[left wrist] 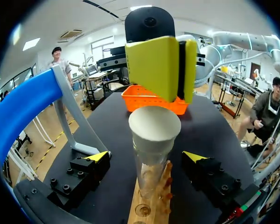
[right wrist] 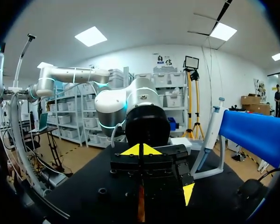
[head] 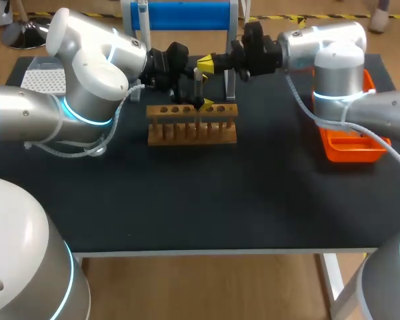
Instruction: Invert the test tube, pick up the pipette, mount the tip to pipette, aspirate from beaker and dispense into the tube, eject the tip, return the pipette, and cap with the stopper.
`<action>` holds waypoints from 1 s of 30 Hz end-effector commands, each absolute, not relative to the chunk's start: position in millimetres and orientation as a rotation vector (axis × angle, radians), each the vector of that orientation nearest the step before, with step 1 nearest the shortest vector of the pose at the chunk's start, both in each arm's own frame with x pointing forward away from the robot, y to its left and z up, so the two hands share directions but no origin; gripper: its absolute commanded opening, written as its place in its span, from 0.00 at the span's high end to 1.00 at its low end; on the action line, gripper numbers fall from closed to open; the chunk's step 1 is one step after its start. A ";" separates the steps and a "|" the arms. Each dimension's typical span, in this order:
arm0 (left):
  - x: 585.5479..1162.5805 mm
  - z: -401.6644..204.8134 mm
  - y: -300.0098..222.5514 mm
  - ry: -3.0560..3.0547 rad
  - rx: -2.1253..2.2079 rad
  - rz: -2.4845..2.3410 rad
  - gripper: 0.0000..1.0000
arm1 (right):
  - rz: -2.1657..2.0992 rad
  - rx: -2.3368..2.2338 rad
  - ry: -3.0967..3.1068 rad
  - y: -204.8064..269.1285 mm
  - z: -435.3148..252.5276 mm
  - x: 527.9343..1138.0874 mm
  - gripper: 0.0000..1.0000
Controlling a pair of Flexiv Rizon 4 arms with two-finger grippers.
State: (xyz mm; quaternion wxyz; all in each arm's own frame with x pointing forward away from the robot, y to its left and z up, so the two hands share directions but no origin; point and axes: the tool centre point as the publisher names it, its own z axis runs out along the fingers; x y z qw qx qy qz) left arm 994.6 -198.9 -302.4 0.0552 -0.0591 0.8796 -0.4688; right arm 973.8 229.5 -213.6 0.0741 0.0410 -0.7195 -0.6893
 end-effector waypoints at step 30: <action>994.9 -302.4 -199.2 2.672 -0.180 -1.421 0.00 | -2.048 0.095 -2.138 231.3 -232.8 976.5 1.00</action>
